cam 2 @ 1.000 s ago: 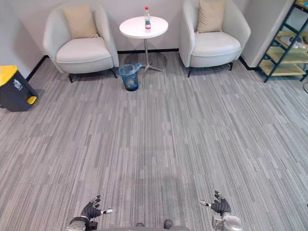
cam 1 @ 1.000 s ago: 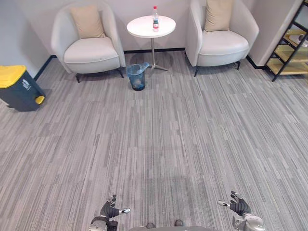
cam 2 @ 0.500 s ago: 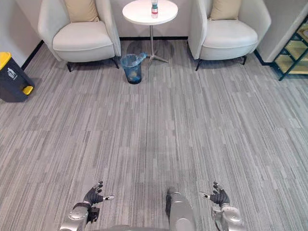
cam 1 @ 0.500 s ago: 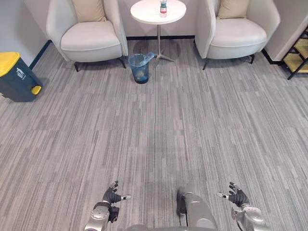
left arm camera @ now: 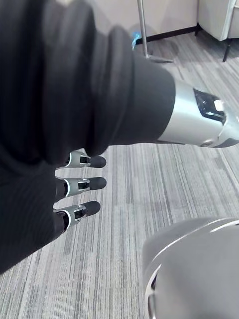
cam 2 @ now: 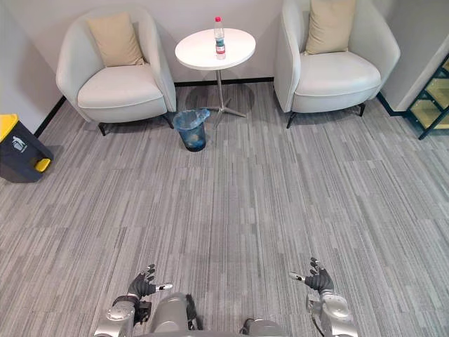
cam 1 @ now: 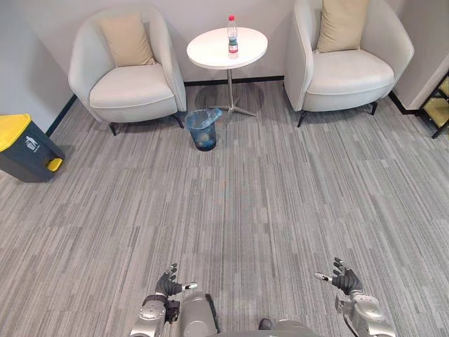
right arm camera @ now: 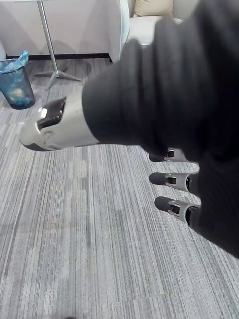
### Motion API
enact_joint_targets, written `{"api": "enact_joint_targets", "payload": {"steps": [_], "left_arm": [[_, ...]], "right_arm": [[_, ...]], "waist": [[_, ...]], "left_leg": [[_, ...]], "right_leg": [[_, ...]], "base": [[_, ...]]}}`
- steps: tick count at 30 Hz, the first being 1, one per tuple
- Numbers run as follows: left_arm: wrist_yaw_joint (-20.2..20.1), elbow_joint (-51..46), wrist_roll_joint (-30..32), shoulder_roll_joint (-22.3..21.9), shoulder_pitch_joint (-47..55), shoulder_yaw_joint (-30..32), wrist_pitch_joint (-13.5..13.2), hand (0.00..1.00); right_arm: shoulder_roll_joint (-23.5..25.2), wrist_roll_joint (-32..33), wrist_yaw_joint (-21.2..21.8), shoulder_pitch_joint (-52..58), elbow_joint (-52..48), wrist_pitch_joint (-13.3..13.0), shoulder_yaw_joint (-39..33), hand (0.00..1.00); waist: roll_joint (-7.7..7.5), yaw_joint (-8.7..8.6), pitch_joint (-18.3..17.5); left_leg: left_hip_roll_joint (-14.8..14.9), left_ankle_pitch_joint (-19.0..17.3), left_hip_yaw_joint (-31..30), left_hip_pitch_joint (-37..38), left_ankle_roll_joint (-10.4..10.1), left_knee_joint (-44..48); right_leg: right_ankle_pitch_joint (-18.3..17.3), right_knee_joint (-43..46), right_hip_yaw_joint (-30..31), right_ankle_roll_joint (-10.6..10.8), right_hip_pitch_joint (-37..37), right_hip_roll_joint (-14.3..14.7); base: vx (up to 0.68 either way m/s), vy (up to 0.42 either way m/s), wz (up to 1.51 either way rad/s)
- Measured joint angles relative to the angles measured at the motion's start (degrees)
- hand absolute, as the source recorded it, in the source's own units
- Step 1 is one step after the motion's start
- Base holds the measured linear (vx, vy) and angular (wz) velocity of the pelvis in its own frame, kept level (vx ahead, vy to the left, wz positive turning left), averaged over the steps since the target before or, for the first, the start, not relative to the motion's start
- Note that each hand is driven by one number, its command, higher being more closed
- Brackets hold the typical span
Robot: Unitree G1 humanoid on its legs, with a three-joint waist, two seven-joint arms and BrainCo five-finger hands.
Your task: Gather rubbish on tea table into small bin, then transfer packed bag to large trash can.
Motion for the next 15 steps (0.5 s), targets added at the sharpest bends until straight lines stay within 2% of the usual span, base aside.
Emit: {"api": "enact_joint_targets", "payload": {"steps": [1, 2, 3, 4, 5, 6, 7, 8, 9, 10, 11, 12, 13, 14, 15], "left_arm": [[0.02, 0.00, -0.01, -0.11, 0.02, 0.00, -0.01, 0.00], [0.19, 0.01, -0.01, -0.40, 0.23, -0.01, -0.02, 0.00], [0.70, 0.37, -0.04, -0.74, 0.46, 0.01, 0.00, 0.00], [0.81, 0.56, -0.05, -0.68, 0.57, 0.01, 0.03, 0.00], [0.83, 0.58, -0.06, -0.55, 0.76, 0.10, 0.04, 0.00], [0.74, 0.58, -0.06, -0.54, 0.59, -0.04, 0.03, 0.00], [0.75, 0.64, -0.06, -0.60, 0.48, -0.35, 0.06, 0.00], [0.70, 0.65, -0.05, -0.90, 0.51, -0.66, 0.09, 0.00], [0.73, 0.65, -0.05, -0.74, 0.50, -0.82, 0.12, 0.00], [0.77, 0.68, -0.05, -0.09, 0.63, -1.49, 0.40, 0.00], [0.79, 0.68, -0.05, 0.35, 0.62, -2.25, 0.64, 0.00], [0.80, 0.69, -0.05, 1.11, 0.50, -3.52, 1.03, 0.00], [0.80, 0.69, -0.05, 1.38, 0.50, -3.87, 1.07, 0.00], [0.80, 0.69, -0.06, 1.76, 0.43, -4.44, 1.08, 0.00], [0.80, 0.67, -0.06, 1.85, 0.24, -4.55, 1.08, 0.00]], "right_arm": [[-0.01, -0.02, -0.02, 0.13, 0.06, 0.00, -0.04, 0.00], [-0.25, -0.02, -0.05, 0.35, 0.21, 0.00, 0.00, 0.00], [-0.44, -0.03, -0.08, 0.53, 0.57, 0.02, 0.21, 0.00], [-0.03, -0.07, -0.07, 0.55, 0.91, 0.21, 0.43, 0.00], [0.78, -0.12, 0.03, 0.61, 0.99, 0.24, 0.78, 0.00], [1.36, -0.17, 0.01, 0.55, 1.00, 0.24, 0.77, 0.00], [1.41, -0.37, 0.01, 0.50, 1.01, 0.23, 0.76, 0.00], [1.40, -0.69, 0.00, -0.02, 1.08, 0.23, 0.79, 0.00], [1.55, -0.72, 0.01, -0.29, 1.10, 0.20, 0.90, 0.00], [1.95, -0.87, 0.03, -0.80, 1.72, 0.16, 2.21, 0.00], [2.12, -1.10, 0.05, -1.03, 1.97, 0.18, 2.91, 0.00], [2.93, -1.95, 0.24, -0.73, 2.08, 0.19, 3.33, 0.00], [3.03, -2.15, 0.22, -0.59, 2.10, 0.18, 3.98, 0.00], [2.99, -2.64, 0.28, -0.49, 2.26, 0.18, 5.13, 0.00], [3.01, -2.77, 0.32, -0.62, 2.44, 0.18, 5.33, 0.00]], "waist": [[0.04, 0.03, -0.02], [1.18, 0.22, -0.32], [2.60, 1.00, -0.40], [2.77, 1.27, -0.78], [0.76, 1.24, -0.89], [-1.12, 1.31, -1.07], [-1.69, 1.42, -1.20], [-1.90, 1.53, -1.46], [-1.96, 1.45, -1.43], [-2.52, 1.40, -1.46], [-2.58, 1.25, -1.46], [-2.47, 1.22, -1.41], [-2.43, 1.14, -1.38], [-2.13, 0.83, -1.44], [-2.04, 0.62, -1.40]], "left_leg": [[-1.25, 1.15, -0.50, -0.12, -0.04, -5.14], [-2.96, 5.38, -1.71, 0.53, 0.13, -14.99], [-3.03, 11.77, -3.10, 0.83, 2.97, -18.16], [-3.68, 13.43, -3.62, 1.09, 4.97, -17.59], [-5.62, 12.99, -3.47, 1.07, 6.83, -15.91], [-7.56, 10.15, -2.61, 0.90, 7.51, -13.98], [-8.22, 8.99, -2.06, 0.83, 7.92, -13.31], [-9.16, 6.78, -1.16, 1.46, 8.64, -12.86], [-9.41, 5.90, -0.83, 2.16, 8.75, -12.99], [-10.45, 4.71, -0.49, 4.83, 9.27, -14.32], [-10.82, 4.21, -0.57, 6.34, 9.20, -14.88], [-11.22, 2.66, -0.73, 10.46, 10.03, -15.48], [-11.26, 2.27, -0.68, 12.20, 10.21, -15.88], [-11.18, 1.64, -1.05, 15.16, 10.32, -17.06], [-11.14, 1.65, -1.39, 16.50, 10.32, -17.90]], "right_leg": [[-0.48, -0.22, 0.25, 0.75, 0.39, -0.44], [-1.57, -0.90, 0.86, 2.21, 0.84, -0.23], [-3.55, -0.53, 2.17, 3.44, 1.54, 0.54], [-4.46, -0.05, 2.80, 4.25, 2.02, 0.07], [-6.57, 1.15, 3.05, 5.59, 2.52, -1.91], [-8.64, 3.73, 3.12, 6.10, 1.99, -4.42], [-9.54, 6.21, 3.90, 6.23, 0.88, -5.42], [-9.83, 15.84, 6.45, 6.81, -3.13, -6.79], [-9.49, 20.81, 7.74, 7.83, -5.28, -7.18], [-7.21, 32.08, 9.78, 13.83, -10.02, -8.41], [-6.34, 37.51, 10.56, 16.60, -12.01, -8.77], [-7.31, 47.80, 10.96, 16.87, -15.84, -8.68], [-8.11, 50.17, 10.35, 15.41, -17.15, -8.71], [-9.76, 51.10, 8.18, 12.26, -19.66, -8.79], [-10.43, 50.11, 6.88, 11.00, -20.88, -8.68]], "base": [[0.32, 0.181, -0.16], [0.39, 0.257, -0.32], [0.35, 0.253, -0.37], [0.36, 0.237, -0.26], [0.39, 0.183, -0.01], [0.39, 0.156, 0.02], [0.49, 0.217, -0.08], [0.41, 0.206, -0.16], [0.49, 0.245, -0.21], [0.33, 0.140, -0.11], [0.52, 0.153, -0.06], [0.45, 0.093, 0.01], [0.45, 0.075, 0.11], [0.35, 0.020, 0.17], [0.51, -0.025, 0.32]]}}
